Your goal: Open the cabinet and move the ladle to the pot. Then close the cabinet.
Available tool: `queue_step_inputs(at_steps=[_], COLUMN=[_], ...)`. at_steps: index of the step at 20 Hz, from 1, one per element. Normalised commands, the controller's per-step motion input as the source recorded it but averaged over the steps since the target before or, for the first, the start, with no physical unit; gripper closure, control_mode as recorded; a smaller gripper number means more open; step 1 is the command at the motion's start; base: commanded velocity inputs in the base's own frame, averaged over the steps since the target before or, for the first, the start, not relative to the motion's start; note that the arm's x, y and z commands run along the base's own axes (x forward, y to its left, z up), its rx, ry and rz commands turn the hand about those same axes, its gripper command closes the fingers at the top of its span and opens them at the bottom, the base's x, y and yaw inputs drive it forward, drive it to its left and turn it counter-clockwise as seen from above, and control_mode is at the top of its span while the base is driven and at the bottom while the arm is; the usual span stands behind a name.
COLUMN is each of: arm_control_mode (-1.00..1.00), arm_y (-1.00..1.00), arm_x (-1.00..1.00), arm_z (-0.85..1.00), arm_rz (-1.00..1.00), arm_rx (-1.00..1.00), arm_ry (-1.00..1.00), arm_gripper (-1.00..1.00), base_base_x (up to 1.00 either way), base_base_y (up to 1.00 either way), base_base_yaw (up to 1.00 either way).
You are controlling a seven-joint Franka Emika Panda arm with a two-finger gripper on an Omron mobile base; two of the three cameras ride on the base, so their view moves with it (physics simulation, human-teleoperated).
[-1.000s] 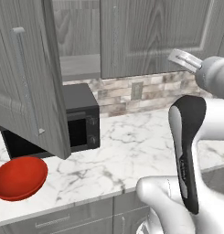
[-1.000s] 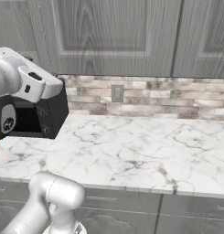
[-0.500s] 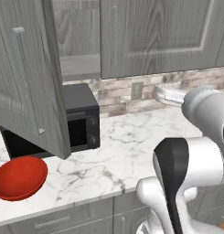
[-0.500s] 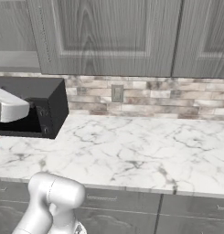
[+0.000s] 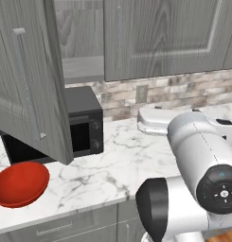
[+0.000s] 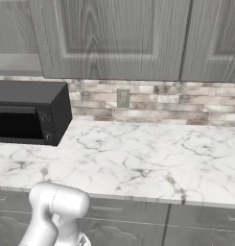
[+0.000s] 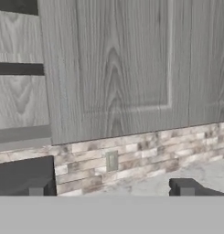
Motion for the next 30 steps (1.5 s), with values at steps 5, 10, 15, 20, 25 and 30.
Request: queue_step_inputs(at_steps=[5, 10, 15, 20, 25, 30], arm_control_mode=[-1.00, -1.00, -1.00, -1.00, -1.00, -1.00], arm_y=[0.34, 0.26, 0.40, 0.43, 0.39, 0.45], arm_x=[-0.77, -0.58, -0.05, -0.32, -0.64, -0.18], arm_z=[0.00, -0.01, -0.08, -0.10, -0.03, -0.13], arm_rz=[0.00, -0.01, 0.00, 0.00, 0.00, 0.00], arm_rx=[-0.15, -0.15, -0.14, -0.14, -0.12, -0.12], arm_ry=[-0.16, -0.13, -0.08, -0.15, -0.18, -0.10], arm_gripper=[-1.00, -1.00, -1.00, -1.00, -1.00, -1.00], base_base_x=[0.00, 0.00, 0.00, 0.00, 0.00, 0.00], base_base_y=[0.00, 0.00, 0.00, 0.00, 0.00, 0.00], base_base_yaw=[0.00, 0.00, 0.00, 0.00, 0.00, 0.00])
